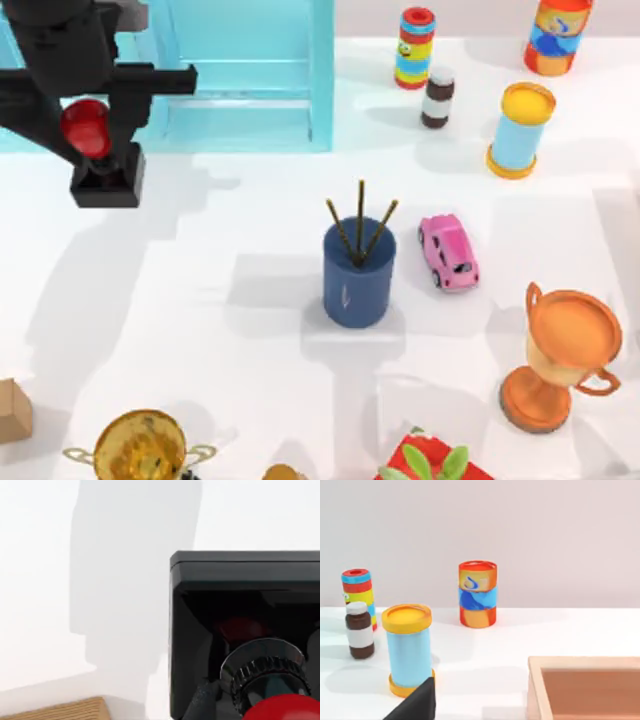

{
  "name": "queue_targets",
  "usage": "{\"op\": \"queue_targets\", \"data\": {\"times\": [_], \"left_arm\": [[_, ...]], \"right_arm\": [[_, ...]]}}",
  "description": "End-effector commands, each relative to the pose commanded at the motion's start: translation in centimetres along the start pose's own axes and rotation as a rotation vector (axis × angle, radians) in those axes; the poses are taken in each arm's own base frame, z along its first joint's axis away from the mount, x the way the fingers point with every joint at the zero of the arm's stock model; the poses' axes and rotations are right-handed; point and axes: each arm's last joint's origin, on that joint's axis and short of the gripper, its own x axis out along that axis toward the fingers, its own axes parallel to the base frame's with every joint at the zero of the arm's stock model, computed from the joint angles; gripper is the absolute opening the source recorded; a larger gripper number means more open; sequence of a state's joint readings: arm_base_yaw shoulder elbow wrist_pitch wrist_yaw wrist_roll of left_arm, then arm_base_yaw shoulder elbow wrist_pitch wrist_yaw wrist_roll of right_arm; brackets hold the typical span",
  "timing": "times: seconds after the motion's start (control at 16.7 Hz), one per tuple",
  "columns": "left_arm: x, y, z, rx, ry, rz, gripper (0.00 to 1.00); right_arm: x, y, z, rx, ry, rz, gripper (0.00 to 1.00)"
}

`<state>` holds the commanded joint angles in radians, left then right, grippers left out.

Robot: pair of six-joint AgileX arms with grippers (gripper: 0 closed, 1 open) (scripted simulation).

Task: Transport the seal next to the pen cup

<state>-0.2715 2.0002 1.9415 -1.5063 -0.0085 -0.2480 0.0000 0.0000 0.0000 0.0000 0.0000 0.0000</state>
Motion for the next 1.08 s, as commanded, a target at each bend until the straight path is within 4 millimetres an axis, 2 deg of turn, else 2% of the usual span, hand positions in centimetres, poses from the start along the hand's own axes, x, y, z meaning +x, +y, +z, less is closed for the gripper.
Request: {"op": "queue_targets", "data": {"times": [0.3, 0.42, 0.54, 0.9, 1.08], "left_arm": [[-0.4, -9.3, -3.9, 0.003, -0.052, -0.004, 0.0], [-0.6, -11.6, -5.5, 0.003, -0.075, -0.013, 0.0], [-0.8, -12.5, -6.2, 0.003, -0.088, -0.019, 0.0], [-0.5, -12.5, -6.1, 0.003, -0.088, -0.02, 0.0], [0.4, -12.6, -6.2, 0.004, -0.083, -0.018, 0.0]], "right_arm": [[0.0, 0.0, 0.0, 0.0, 0.0, 0.0, 1.0], [0.0, 0.0, 0.0, 0.0, 0.0, 0.0, 1.0], [0.0, 0.0, 0.0, 0.0, 0.0, 0.0, 1.0], [0.0, 0.0, 0.0, 0.0, 0.0, 0.0, 1.0], [0.0, 0.0, 0.0, 0.0, 0.0, 0.0, 1.0]]}}
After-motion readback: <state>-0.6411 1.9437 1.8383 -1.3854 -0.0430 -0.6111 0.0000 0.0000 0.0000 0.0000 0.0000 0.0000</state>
